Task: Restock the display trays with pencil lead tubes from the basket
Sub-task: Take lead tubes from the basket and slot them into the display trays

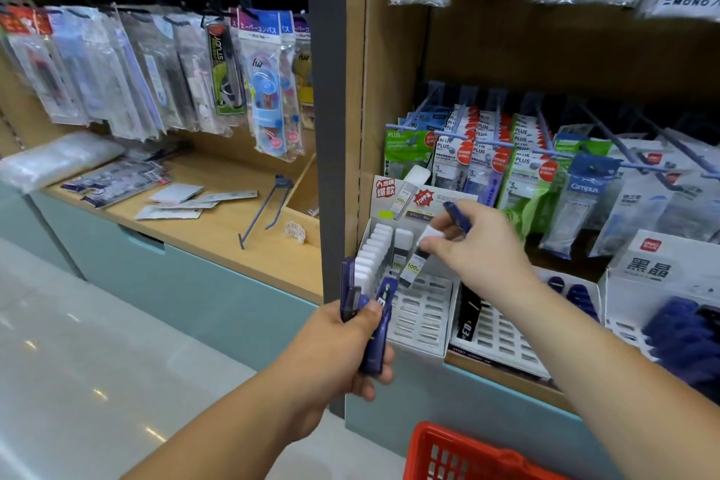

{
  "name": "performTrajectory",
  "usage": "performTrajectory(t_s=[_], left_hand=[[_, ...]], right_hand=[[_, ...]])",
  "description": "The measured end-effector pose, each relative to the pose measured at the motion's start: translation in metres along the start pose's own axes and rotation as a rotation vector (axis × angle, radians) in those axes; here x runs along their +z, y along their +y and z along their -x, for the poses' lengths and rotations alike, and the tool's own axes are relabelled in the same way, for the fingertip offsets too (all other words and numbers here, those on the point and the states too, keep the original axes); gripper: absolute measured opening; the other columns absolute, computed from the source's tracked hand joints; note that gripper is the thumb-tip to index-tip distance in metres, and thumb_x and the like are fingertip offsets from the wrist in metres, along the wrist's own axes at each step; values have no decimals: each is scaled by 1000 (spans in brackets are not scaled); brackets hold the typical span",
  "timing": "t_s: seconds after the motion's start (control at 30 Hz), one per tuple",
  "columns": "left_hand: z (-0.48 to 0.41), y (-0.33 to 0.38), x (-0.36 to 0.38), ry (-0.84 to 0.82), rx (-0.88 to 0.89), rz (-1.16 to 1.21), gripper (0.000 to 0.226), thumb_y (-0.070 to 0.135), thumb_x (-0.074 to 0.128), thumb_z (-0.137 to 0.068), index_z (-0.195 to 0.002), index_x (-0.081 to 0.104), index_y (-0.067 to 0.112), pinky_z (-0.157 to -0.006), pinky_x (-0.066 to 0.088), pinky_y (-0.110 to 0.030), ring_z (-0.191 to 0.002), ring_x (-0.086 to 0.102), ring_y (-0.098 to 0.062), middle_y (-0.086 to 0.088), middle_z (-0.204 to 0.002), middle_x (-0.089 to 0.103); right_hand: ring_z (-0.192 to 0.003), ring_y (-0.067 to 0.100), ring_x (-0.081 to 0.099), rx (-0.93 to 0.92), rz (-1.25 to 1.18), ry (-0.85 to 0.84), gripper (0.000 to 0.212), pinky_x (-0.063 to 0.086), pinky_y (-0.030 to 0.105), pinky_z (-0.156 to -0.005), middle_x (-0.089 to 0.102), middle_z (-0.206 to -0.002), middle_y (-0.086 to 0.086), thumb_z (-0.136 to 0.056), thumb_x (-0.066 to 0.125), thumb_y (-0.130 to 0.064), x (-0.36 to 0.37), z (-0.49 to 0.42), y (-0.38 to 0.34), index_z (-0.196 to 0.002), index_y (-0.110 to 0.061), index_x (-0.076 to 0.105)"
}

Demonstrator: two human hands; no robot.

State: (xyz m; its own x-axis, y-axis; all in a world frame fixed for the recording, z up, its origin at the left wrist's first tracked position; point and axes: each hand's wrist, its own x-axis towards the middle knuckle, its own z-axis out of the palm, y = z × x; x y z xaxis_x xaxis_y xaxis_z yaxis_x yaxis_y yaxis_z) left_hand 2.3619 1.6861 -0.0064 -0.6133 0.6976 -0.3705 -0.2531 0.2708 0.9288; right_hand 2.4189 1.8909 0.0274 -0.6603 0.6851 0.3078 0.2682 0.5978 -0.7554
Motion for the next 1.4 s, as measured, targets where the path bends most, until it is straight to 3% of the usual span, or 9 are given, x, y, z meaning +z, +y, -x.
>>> performTrajectory(t_s=[0.37,0.57,0.67,0.83,1.0,1.07,1.17,1.23,1.4], left_hand=[[-1,-7,-17,-10,-49,-37,32,40,48,-108,-112,61,11,-56,52,-32,-67,70,-22,-9,-77,72],[-2,-7,-18,-17,-39,-24,32,40,47,-108,-113,60,11,-57,52,-33,-67,70,-23,-9,-77,72],[-1,-7,-18,-8,-33,-23,31,40,47,-108,-112,60,12,-58,53,-33,-68,70,-23,-9,-78,73],[0,-4,-14,-2,-16,-18,32,40,48,-108,-114,60,11,-58,54,-33,-69,71,-22,-9,-79,73],[4,-1,-8,-43,19,-32,30,39,48,-108,-115,62,13,-58,54,-33,-68,70,-22,-8,-78,72],[6,1,-4,-77,50,-38,31,39,48,-108,-115,63,12,-57,53,-33,-68,69,-21,-8,-78,71],[10,4,7,-138,100,-50,33,40,51,-107,-113,65,11,-57,52,-34,-68,67,-20,-6,-78,69],[15,5,16,-179,124,-56,30,39,52,-107,-113,65,12,-57,51,-34,-68,65,-19,-5,-77,68],[27,9,49,-297,136,-70,26,33,54,-107,-108,63,9,-53,49,-32,-65,62,-19,-6,-79,65]], right_hand=[[-85,10,67,-54,89,24,27,58,42,-82,68,-80,-24,-82,82,-23,29,-13,12,-74,-38,61],[-87,14,67,-31,117,-6,23,58,42,-82,70,-84,-17,-83,82,-29,34,-9,18,-75,-39,63],[-96,19,67,-45,206,2,7,58,42,-82,73,-93,-15,-89,74,-33,36,-9,17,-90,-39,72],[-101,19,59,-120,515,-175,26,53,36,-77,54,-101,-14,-97,60,-48,36,-6,6,-121,-47,68],[-59,16,54,40,93,-193,64,43,35,-63,48,-55,-4,-91,54,-72,16,8,-10,-77,-11,69],[-55,22,51,91,24,-255,80,39,31,-64,43,-52,8,-86,58,-76,0,20,-21,-78,3,67],[-41,6,35,165,-77,-368,52,30,18,-48,35,-46,-10,-89,74,-50,-26,46,-33,-69,-3,65],[-39,7,31,247,-184,-418,34,23,19,-41,45,-50,-6,-86,80,-40,-41,63,-31,-83,-7,74],[-39,12,23,376,-369,-224,11,14,18,-44,62,-63,6,-90,78,-23,-70,105,-10,-81,-19,74]])
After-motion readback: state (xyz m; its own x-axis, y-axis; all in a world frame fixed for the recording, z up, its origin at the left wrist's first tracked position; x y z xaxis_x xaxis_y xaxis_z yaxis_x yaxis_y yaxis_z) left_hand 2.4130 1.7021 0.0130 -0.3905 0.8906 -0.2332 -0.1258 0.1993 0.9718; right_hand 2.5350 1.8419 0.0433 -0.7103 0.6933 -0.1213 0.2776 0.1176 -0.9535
